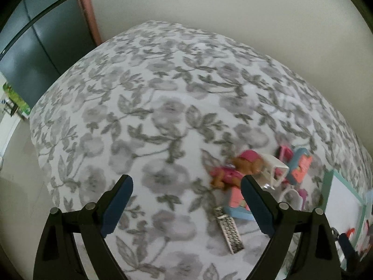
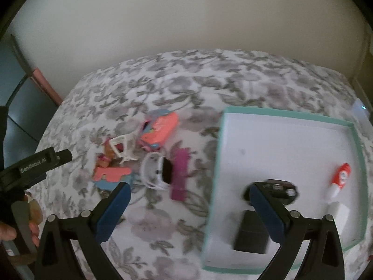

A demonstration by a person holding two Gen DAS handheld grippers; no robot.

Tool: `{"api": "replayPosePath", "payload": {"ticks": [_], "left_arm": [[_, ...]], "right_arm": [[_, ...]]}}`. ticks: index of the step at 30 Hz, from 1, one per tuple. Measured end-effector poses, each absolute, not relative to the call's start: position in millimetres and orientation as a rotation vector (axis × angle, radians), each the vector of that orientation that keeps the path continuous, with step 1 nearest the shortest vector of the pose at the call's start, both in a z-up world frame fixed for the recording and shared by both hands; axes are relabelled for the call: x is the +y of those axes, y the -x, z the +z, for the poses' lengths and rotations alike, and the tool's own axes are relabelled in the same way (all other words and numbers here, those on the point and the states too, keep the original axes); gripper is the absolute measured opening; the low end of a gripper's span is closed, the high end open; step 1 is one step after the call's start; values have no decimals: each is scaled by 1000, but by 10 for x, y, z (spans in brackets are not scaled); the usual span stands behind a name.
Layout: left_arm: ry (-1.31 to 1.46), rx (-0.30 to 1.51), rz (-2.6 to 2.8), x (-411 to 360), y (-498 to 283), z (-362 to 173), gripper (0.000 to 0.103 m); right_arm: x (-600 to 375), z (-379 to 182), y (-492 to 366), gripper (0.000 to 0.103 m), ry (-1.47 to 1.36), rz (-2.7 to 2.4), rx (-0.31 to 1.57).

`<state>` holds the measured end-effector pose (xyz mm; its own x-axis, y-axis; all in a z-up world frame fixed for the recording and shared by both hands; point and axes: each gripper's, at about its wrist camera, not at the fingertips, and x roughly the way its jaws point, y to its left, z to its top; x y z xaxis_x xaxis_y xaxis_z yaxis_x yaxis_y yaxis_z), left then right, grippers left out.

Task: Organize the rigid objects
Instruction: 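Move both open tools back over the pile of items, then grasp the pink-and-teal toy block with the left tool while the right tool grasps the white smartwatch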

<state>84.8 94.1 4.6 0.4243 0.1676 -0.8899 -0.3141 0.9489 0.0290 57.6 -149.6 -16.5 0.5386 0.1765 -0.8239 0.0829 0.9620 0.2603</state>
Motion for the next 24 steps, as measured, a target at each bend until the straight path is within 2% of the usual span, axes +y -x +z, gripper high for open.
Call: {"api": "replayPosePath", "payload": {"ticks": [15,24], "left_arm": [[194,1276,220,877,-962,-443,94],[229,1316,206,888,-1037,-425,94]], "right_arm": [[-1193,-561,-789,103,-310,98,1101],[-1145,-607,-957,83,-269,127,1083]]}}
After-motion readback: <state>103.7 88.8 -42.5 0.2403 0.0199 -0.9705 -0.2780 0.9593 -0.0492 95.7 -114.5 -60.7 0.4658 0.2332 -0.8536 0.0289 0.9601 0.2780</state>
